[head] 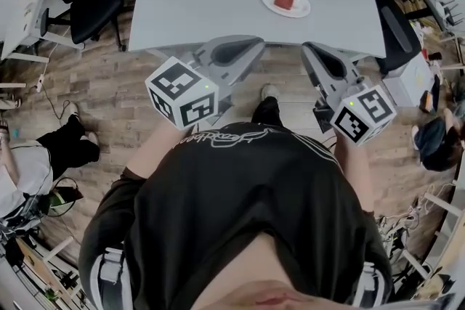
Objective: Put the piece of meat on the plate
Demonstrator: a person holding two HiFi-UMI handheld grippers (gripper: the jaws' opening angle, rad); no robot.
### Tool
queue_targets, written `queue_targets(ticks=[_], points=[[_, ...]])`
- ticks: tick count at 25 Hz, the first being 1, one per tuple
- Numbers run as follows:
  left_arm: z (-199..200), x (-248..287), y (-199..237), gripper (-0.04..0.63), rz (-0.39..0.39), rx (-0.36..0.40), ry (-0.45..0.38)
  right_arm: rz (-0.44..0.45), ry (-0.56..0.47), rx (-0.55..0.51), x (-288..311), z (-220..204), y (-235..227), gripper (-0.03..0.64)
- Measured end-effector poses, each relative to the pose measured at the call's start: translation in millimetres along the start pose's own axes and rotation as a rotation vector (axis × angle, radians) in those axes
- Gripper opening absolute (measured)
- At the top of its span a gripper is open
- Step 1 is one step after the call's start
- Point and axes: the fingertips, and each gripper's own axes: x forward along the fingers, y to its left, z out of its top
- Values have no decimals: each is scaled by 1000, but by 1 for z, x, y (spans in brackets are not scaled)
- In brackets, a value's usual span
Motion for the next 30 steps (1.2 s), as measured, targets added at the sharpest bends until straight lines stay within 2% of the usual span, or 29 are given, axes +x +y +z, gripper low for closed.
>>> queue_targets(ticks=[9, 15, 30], points=[[-16, -54, -34, 8, -9, -10, -9, -33, -9, 16, -27, -21, 59, 14], [-25, -64, -49, 8, -15, -19, -6, -72, 18, 24, -37, -35, 68, 14], [-44, -77, -56, 8, -25, -47, 15, -80, 62, 39, -41, -52, 87, 14]])
